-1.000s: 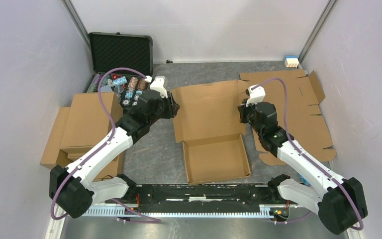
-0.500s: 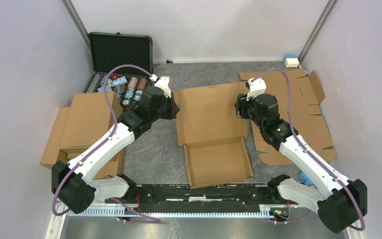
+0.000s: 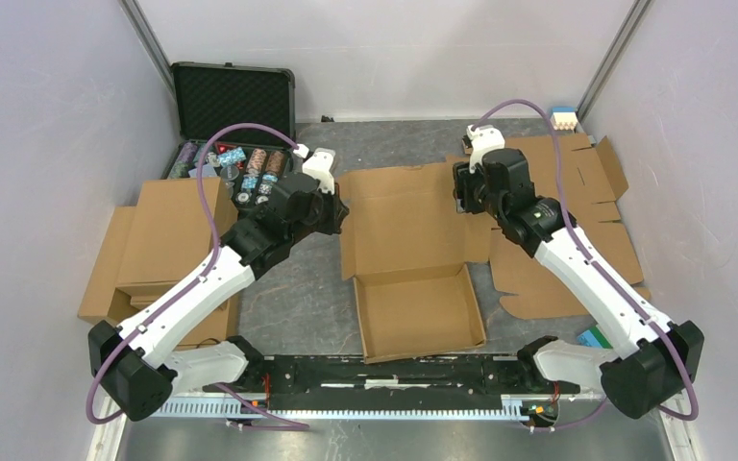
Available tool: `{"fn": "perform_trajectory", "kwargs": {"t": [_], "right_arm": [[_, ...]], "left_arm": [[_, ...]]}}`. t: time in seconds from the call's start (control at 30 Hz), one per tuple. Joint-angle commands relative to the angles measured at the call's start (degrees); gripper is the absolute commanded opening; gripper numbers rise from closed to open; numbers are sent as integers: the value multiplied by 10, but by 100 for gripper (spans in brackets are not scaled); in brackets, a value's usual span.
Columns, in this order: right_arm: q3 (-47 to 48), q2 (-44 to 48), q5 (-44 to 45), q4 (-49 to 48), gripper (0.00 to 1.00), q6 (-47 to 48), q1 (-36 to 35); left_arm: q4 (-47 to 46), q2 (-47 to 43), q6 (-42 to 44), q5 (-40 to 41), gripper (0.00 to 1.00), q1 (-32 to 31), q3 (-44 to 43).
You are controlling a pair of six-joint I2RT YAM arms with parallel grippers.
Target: Fold the paper box
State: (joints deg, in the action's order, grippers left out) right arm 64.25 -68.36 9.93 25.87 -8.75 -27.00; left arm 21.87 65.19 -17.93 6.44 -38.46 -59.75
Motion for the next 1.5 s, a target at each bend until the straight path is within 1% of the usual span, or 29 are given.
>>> {"fn": "perform_trajectory", "kwargs": {"t": [0.0,0.1,0.17,0.3,0.43,0.5,0.57,0.6,0.63,0.67,0.8,0.87,0.9,1.07,1.17,1.23,1.27,1.37,1.47], "right_arm": [[35,4,35,48,56,27,-1],[36,12,40,57,67,36,5],[35,11,29,57,73,45,14],[46,-16,-19,72,74,61,40],[60,-39,-40,78,77,71,51],[63,-44,-64,79,76,71,54],[62,-49,-96,79,71,69,54],[62,-50,-98,82,68,69,54],[63,-51,-115,85,62,67,54],[64,-50,-117,88,56,64,54],[58,-36,-131,83,21,54,54],[64,-35,-138,81,6,49,54],[67,-36,-141,78,1,46,54],[87,-41,-142,50,0,12,53],[78,-34,-130,2,0,-19,50],[64,-26,-112,-37,0,-46,46],[26,-5,-64,-110,0,-83,28],[-24,25,-8,-197,0,-116,9],[-91,52,47,-305,0,-138,-7]], "left_arm": [[-3,-14,41,23,2,-7,-24],[-3,-12,45,32,2,-9,-21],[-3,-10,47,35,2,-11,-21],[-4,-8,53,39,2,-15,-21],[-3,-9,58,48,2,-22,-19],[-3,-8,59,51,2,-22,-20],[-3,-6,60,52,2,-24,-22],[-3,-4,60,53,2,-25,-22],[-3,-3,60,54,2,-25,-23],[-3,-1,60,56,2,-26,-23],[-2,4,59,67,2,-30,-30],[0,9,56,74,2,-32,-39],[2,12,54,78,2,-32,-46],[29,42,17,132,2,-32,-98],[47,68,-17,188,2,-32,-145],[36,78,-33,213,2,-32,-161],[-20,78,-46,229,2,-32,-149],[-99,70,-50,232,2,-32,-109],[-179,56,-52,238,2,-33,-55]]}}
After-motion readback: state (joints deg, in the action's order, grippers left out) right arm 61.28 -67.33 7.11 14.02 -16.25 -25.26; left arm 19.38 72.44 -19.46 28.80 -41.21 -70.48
